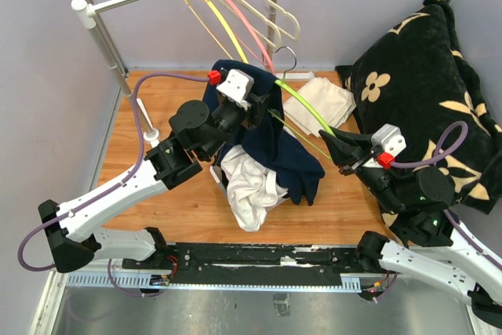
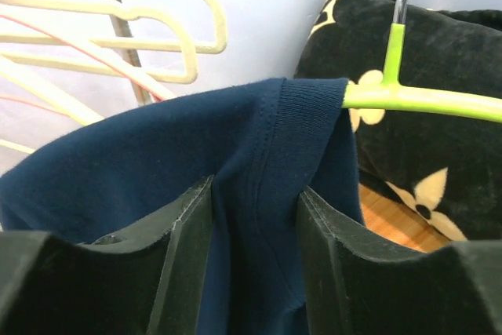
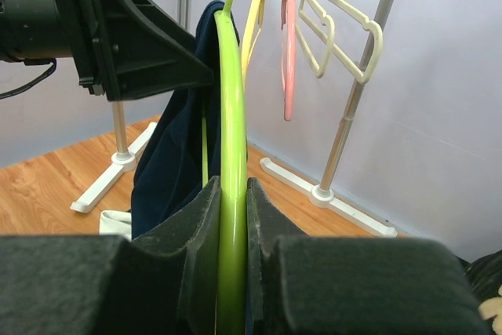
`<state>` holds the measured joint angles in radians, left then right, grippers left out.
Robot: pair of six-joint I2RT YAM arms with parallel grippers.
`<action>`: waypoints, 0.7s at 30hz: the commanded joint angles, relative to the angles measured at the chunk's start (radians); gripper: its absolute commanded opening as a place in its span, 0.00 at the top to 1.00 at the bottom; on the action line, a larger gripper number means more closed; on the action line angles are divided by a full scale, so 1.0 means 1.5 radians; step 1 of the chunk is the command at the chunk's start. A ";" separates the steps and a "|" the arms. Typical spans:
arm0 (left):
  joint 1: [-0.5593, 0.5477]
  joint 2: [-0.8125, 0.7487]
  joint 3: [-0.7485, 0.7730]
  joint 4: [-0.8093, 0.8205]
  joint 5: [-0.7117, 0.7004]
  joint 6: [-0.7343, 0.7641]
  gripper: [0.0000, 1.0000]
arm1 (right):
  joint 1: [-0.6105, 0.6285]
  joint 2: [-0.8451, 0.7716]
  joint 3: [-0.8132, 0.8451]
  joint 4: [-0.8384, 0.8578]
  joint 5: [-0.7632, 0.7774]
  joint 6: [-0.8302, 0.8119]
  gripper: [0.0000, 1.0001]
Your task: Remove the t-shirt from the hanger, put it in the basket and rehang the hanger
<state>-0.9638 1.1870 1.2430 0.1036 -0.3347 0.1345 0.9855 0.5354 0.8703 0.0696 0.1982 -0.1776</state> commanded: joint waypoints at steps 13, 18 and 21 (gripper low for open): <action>0.000 0.013 0.061 0.053 -0.167 0.061 0.99 | 0.005 -0.069 0.008 0.014 -0.026 -0.004 0.99; 0.009 0.046 0.117 0.053 -0.225 0.108 1.00 | 0.005 -0.118 0.011 -0.027 -0.041 -0.004 0.99; 0.020 0.060 0.141 0.059 -0.232 0.126 0.99 | 0.005 -0.151 0.020 -0.056 -0.043 -0.004 0.99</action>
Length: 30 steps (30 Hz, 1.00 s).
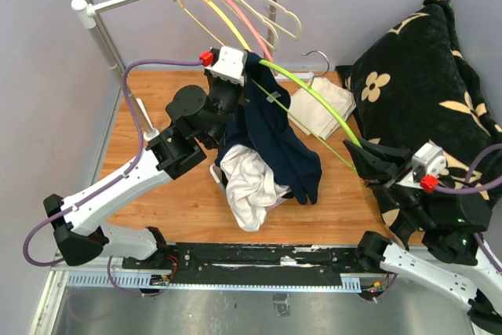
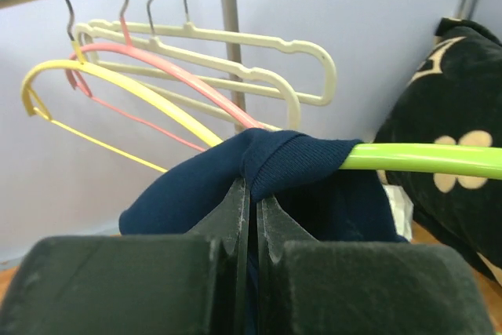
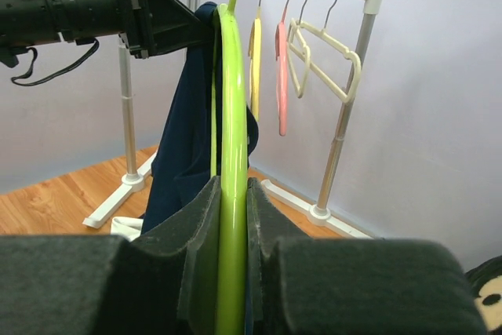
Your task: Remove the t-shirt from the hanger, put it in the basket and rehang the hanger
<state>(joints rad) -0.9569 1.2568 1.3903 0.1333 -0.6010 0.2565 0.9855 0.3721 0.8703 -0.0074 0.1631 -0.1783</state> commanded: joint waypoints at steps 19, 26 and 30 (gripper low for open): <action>0.062 0.095 0.152 -0.011 -0.039 0.056 0.99 | 0.005 -0.155 0.059 -0.090 0.030 -0.021 0.99; 0.062 0.066 0.174 -0.058 0.049 0.024 0.99 | 0.005 -0.173 0.048 -0.049 0.132 -0.039 0.99; 0.062 0.047 0.189 -0.075 0.129 0.013 0.99 | 0.005 -0.178 0.039 -0.022 0.181 -0.051 0.99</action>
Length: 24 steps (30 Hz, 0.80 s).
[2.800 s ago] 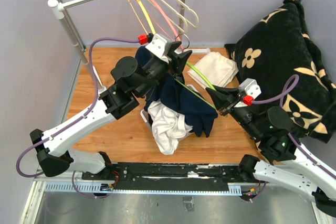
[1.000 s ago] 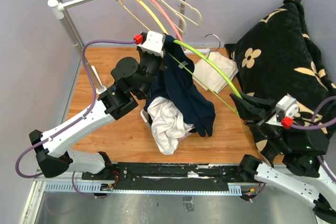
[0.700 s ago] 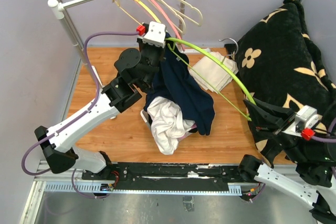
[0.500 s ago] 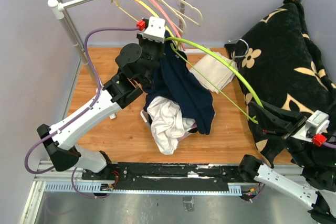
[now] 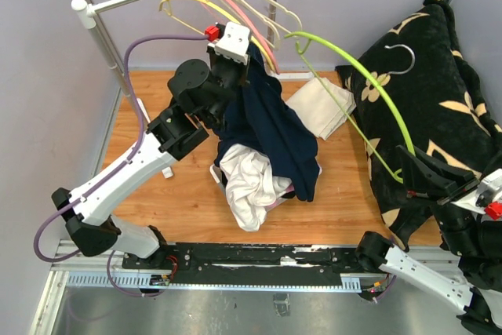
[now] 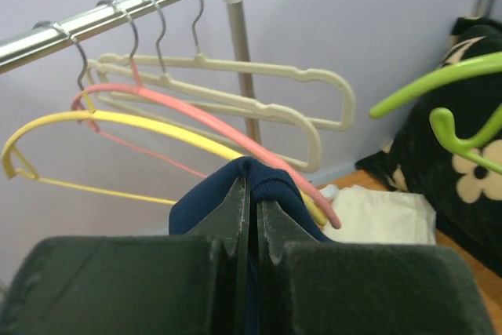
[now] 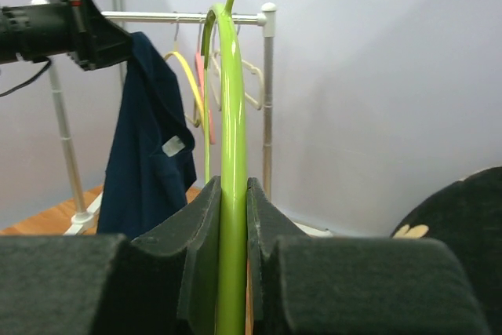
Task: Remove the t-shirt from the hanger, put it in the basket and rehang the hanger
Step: Place the T-shirt in the bin.
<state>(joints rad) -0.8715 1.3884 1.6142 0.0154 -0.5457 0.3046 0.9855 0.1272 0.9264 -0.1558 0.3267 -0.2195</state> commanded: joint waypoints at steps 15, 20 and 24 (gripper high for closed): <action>0.005 0.026 0.311 -0.034 0.281 -0.056 0.99 | 0.005 0.023 -0.013 0.113 0.157 -0.053 0.99; 0.005 0.099 0.457 -0.029 0.337 -0.074 1.00 | 0.005 0.034 -0.016 0.119 0.164 -0.058 0.99; 0.005 0.107 0.475 0.029 0.392 -0.108 0.99 | 0.005 0.041 -0.017 0.121 0.168 -0.061 0.99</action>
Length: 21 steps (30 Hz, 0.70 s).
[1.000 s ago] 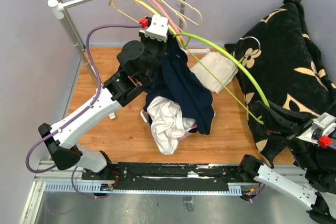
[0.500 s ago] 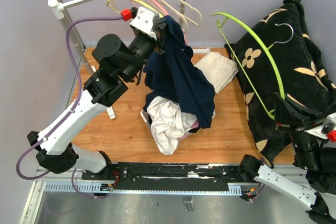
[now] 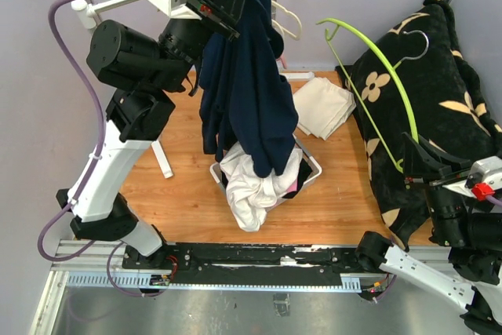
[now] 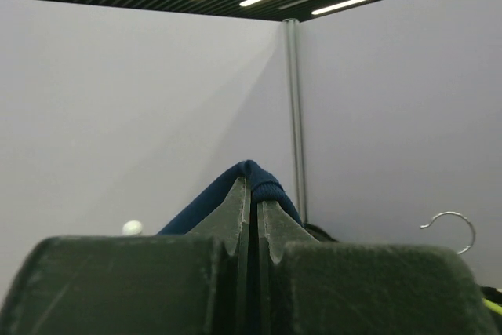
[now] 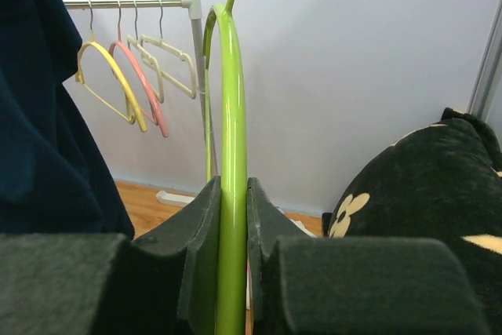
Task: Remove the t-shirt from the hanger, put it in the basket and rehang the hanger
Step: Place the T-shirt in the bin.
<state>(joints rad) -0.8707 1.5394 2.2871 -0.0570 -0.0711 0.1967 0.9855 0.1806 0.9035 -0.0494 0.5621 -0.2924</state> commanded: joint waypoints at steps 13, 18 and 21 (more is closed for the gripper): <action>0.005 -0.019 -0.033 0.127 0.162 -0.149 1.00 | 0.005 0.000 -0.007 0.054 0.016 -0.017 0.99; 0.003 -0.049 -0.109 0.132 0.199 -0.223 1.00 | 0.005 0.004 -0.008 0.057 0.014 -0.019 0.99; -0.011 -0.068 -0.157 0.128 0.207 -0.239 0.99 | 0.005 0.006 -0.010 0.057 0.012 -0.015 0.99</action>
<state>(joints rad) -0.8722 1.4914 2.1113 0.0792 0.1879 -0.0792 0.9855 0.1890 0.8925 -0.0395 0.5781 -0.3084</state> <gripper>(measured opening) 0.029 0.152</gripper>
